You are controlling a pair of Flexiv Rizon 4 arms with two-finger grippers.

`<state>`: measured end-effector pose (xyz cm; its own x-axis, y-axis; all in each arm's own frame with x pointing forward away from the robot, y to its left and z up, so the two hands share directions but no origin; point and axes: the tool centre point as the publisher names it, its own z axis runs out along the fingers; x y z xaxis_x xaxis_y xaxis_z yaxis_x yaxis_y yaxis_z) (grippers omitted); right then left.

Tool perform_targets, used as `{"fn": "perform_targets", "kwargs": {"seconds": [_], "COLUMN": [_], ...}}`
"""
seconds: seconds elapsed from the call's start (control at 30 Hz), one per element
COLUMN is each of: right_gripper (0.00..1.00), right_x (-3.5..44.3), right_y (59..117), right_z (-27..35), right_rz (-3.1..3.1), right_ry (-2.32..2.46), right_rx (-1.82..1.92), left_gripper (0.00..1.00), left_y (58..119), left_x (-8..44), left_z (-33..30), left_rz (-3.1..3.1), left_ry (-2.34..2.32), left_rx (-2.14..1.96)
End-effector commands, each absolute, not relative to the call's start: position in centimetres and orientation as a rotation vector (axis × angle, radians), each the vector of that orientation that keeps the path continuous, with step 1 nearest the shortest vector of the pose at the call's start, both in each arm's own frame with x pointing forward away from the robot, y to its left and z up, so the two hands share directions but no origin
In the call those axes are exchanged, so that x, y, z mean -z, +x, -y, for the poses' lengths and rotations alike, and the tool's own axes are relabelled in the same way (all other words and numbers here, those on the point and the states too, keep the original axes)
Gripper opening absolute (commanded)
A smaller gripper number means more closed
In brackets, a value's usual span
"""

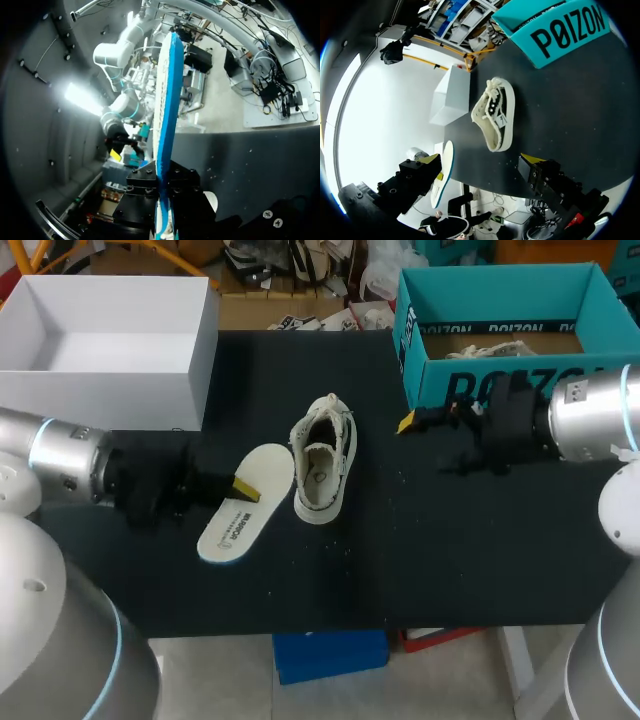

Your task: Take the shoe out of the shoebox, open the shoe tongue, remove and reinsert the insole, then place the shoe into the shoebox

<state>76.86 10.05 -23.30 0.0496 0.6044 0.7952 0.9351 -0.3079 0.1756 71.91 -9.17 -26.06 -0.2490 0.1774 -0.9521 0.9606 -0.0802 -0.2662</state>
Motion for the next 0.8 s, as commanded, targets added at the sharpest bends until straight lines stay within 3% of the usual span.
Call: {"fn": "perform_targets", "kwargs": {"seconds": [0.03,0.8], "right_gripper": [1.00,1.00], "right_x": [24.2,24.5], "right_y": [79.2,79.7], "right_z": [-13.3,-14.9], "right_rz": [1.561,1.580], "right_ry": [-1.983,-1.986], "right_rx": [1.092,1.031], "left_gripper": [0.00,0.00], "left_y": [71.1,69.9], "left_x": [26.0,24.7], "left_z": [8.4,3.7], "left_rz": [-1.462,-1.656], "left_ry": [1.229,1.342], "left_rx": [1.386,1.195]}}
